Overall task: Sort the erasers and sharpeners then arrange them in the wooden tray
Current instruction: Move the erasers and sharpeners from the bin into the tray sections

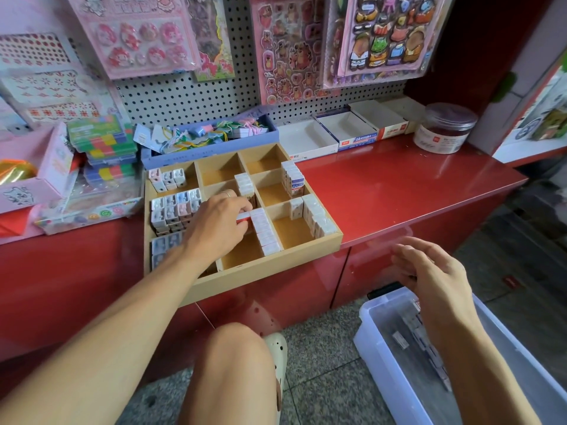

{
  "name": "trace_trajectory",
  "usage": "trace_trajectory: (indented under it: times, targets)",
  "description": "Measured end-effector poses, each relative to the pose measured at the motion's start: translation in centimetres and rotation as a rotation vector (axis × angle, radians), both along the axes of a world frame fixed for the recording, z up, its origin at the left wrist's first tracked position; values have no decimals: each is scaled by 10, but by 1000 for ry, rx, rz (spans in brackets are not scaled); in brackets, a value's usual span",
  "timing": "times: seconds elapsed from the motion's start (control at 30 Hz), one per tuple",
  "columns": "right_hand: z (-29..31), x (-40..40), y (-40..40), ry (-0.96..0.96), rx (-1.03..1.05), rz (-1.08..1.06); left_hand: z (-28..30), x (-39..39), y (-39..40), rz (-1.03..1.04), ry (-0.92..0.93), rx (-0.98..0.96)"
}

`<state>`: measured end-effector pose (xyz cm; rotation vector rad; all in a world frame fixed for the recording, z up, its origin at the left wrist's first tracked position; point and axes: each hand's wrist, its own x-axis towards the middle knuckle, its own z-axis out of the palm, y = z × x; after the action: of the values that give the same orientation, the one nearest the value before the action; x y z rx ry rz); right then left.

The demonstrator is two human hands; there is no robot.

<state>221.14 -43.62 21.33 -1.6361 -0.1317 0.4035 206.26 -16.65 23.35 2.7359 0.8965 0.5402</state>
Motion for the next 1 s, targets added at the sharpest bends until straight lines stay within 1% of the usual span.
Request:
trace_trajectory:
  times: [0.1, 0.17, 0.33, 0.43, 0.5, 0.6, 0.7, 0.77, 0.83, 1.0]
  targets:
    - [0, -1, 2, 4, 0, 15, 0, 0, -2, 39, 49, 61]
    - [0, -3, 1, 4, 5, 24, 2, -1, -3, 61, 73, 64]
    - [6, -4, 0, 18, 26, 44, 21, -8, -4, 111, 136, -54]
    - [13, -7, -6, 15, 48, 51, 39, -13, -7, 175, 84, -130]
    - [17, -9, -14, 5, 55, 55, 49, -15, -17, 175, 9, -210]
    - [16, -9, -35, -9, 40, 49, 60, -17, -48, 116, -129, -346]
    - [9, -7, -65, -17, -2, 27, 62, -16, -90, 44, -286, -536]
    - [0, -6, -89, -3, -32, -6, 57, -10, -124, 4, -357, -678]
    - [-13, -4, -114, 27, -44, -51, 43, -1, -159, -30, -364, -796]
    - [-57, -5, -176, 122, -97, -152, -18, 28, -228, -78, -168, -996]
